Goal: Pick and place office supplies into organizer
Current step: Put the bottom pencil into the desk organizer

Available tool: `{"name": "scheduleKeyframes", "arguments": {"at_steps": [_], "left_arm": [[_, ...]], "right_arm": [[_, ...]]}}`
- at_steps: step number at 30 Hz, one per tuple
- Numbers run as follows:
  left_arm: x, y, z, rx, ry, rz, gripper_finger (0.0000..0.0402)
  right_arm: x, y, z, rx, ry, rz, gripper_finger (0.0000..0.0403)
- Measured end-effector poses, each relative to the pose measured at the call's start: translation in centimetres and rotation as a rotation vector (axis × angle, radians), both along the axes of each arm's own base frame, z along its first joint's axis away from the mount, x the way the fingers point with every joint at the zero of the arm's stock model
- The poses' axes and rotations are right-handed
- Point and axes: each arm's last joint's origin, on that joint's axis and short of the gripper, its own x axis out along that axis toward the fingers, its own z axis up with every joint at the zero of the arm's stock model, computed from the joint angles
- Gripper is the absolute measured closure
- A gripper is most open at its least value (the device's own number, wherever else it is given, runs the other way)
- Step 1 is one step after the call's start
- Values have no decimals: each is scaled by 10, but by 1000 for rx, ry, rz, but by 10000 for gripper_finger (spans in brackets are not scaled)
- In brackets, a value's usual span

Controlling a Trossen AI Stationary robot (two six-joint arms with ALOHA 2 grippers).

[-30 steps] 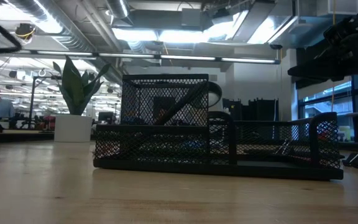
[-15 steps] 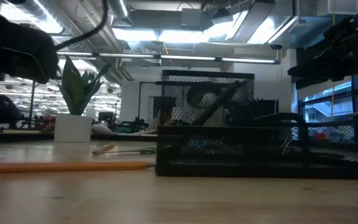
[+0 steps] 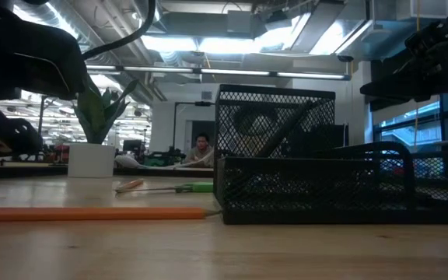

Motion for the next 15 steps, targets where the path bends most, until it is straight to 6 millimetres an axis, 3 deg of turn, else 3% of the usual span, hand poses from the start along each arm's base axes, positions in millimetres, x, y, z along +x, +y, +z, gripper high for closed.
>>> {"name": "scheduleKeyframes", "arguments": {"at_steps": [7, 11, 15], "left_arm": [[-1, -1, 0, 5, 1, -1, 399], [-1, 0, 0, 10, 8, 1, 399], [-2, 0, 0, 18, 20, 2, 399]], "right_arm": [[0, 0, 0, 26, -7, -3, 352], [0, 1, 4, 210, -99, 6, 352], [1, 9, 15, 107, -140, 272, 352]]}}
